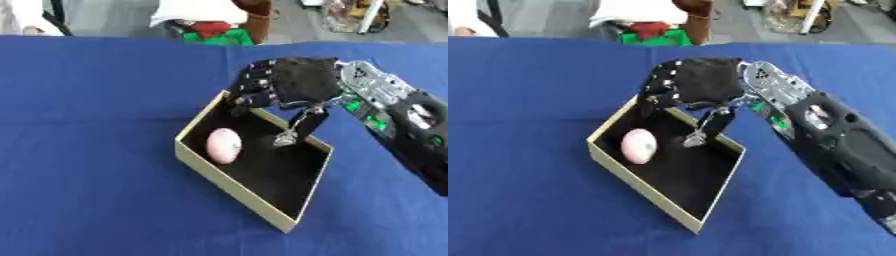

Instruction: Pick up objects on the table and place them in the box.

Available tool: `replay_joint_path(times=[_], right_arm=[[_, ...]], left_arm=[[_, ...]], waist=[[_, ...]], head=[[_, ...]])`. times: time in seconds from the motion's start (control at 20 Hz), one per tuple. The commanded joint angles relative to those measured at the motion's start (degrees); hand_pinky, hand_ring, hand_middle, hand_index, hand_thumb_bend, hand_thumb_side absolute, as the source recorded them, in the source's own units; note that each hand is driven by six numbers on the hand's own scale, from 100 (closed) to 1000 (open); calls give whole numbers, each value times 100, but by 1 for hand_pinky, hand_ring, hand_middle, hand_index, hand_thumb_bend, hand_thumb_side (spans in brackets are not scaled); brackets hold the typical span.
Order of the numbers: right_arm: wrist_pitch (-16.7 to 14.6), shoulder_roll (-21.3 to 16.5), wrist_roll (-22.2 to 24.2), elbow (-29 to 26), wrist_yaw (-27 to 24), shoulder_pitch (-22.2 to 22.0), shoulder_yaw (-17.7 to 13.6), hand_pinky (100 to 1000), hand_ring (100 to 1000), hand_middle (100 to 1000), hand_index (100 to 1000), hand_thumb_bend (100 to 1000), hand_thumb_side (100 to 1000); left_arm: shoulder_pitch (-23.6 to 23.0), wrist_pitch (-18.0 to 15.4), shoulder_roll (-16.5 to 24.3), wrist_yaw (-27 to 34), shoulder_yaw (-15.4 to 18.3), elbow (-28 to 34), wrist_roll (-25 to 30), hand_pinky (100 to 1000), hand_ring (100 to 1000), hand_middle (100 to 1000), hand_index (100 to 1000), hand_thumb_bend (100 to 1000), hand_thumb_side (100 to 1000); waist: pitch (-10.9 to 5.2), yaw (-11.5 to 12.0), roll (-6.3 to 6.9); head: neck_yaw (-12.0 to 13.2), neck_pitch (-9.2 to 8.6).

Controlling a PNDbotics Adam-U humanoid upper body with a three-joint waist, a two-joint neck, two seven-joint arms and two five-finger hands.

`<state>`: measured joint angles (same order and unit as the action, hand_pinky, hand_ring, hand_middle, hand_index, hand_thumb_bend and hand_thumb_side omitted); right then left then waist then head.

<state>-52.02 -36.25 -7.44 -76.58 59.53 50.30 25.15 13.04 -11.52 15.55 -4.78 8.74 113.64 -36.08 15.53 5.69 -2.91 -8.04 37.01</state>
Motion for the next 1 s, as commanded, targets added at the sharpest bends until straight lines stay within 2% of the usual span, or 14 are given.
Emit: replay_joint_path(times=[0.05,0.25,0.45,0.7,0.8,1.0], right_arm=[[5,-235,-346,35,-168,-1,-457,767,754,714,774,280,500],[68,-314,-734,41,-531,-184,-1077,746,745,703,770,239,497],[383,-368,-841,-74,-800,-339,-1553,740,750,706,778,201,526],[1233,-304,-797,-208,-1568,-452,-2148,724,767,729,825,100,668],[1644,-271,-640,-276,-1875,-486,-2351,710,768,736,840,100,741],[2351,-200,-373,-456,-2616,-597,-2706,670,756,731,855,100,829]], left_arm=[[31,2,67,-3,27,95,-5,740,632,699,690,545,931],[34,1,59,-11,40,95,-19,741,632,699,690,545,930],[42,-4,59,-17,46,95,-28,740,632,699,690,545,930],[41,-4,50,-21,54,95,-39,740,632,700,690,544,930],[45,-6,49,-23,57,95,-41,740,632,699,690,544,930],[49,-12,46,-31,70,95,-57,740,632,699,690,545,929]], waist=[[-106,-12,30],[-95,-37,53],[-82,-49,78],[-55,-44,121],[-45,-40,134],[-28,-29,156]], head=[[1,-31],[15,-48],[26,-60],[54,-64],[64,-69],[94,-98]])
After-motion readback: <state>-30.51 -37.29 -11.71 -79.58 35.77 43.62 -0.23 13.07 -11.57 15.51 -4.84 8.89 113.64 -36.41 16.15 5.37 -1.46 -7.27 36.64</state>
